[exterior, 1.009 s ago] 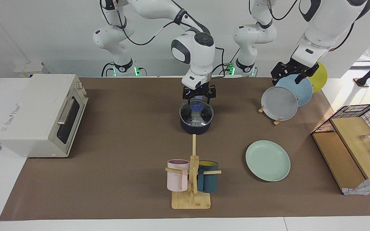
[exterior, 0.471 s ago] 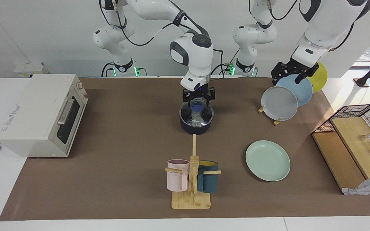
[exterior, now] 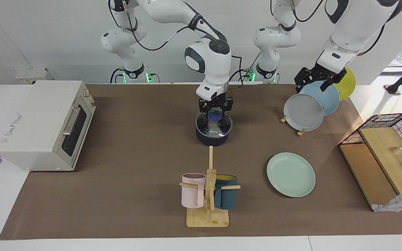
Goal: Transfer vermicelli from pot to plate
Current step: 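Reach the right gripper to the clear lid on the black saucepan, then lift the clear lid off the saucepan with the right gripper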
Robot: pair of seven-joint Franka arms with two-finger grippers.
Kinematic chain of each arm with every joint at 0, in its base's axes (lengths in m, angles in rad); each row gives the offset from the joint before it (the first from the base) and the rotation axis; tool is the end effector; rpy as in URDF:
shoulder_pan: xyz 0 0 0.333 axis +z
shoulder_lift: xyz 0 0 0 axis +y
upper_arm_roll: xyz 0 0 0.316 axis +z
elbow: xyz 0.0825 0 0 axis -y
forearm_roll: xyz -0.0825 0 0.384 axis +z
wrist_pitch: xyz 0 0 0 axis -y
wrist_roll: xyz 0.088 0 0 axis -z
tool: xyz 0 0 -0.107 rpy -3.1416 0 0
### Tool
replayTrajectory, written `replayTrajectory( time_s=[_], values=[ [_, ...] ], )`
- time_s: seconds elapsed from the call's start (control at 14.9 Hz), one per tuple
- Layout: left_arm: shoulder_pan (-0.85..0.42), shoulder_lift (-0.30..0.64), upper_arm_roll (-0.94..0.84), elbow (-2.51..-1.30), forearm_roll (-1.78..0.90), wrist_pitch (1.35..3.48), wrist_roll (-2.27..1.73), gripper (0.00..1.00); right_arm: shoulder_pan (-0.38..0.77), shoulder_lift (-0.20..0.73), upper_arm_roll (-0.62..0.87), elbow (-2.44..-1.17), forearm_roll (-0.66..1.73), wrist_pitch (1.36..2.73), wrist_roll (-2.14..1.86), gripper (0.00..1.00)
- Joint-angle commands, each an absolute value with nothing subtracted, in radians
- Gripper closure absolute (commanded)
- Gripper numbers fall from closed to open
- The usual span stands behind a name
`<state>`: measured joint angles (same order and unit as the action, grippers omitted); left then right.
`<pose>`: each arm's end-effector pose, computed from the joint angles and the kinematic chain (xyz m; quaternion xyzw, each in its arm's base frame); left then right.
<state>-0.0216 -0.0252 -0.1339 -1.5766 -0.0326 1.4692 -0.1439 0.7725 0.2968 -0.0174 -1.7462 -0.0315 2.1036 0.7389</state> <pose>0.5286 -0.0877 0.6270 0.9990 -0.0067 -0.0429 0.0083 0.4702 0.4417 0.4084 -0.9993 -0.0161 -0.0333 0.0086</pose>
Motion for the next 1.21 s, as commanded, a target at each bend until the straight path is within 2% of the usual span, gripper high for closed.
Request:
replayTrajectory(
  time_s=[0.0, 0.47, 0.94, 1.14],
  values=[
    [-0.029, -0.035, -0.124, -1.575, -0.037, 1.459, -0.153, 0.00, 0.759, 0.296, -0.009, -1.741, -0.041, 2.117, 0.712, 0.40],
    [-0.029, -0.035, -0.124, -1.575, -0.037, 1.459, -0.153, 0.00, 0.706, 0.291, -0.012, -1.609, -0.044, 1.948, 0.657, 0.42],
    [-0.029, -0.035, -0.124, -1.575, -0.037, 1.459, -0.153, 0.00, 0.496, 0.262, -0.014, -1.597, -0.041, 1.876, 0.376, 0.42],
    [-0.029, -0.035, -0.124, -1.575, -0.037, 1.459, -0.153, 0.00, 0.399, 0.244, -0.015, -1.632, -0.041, 1.858, 0.266, 0.42]
  ],
)
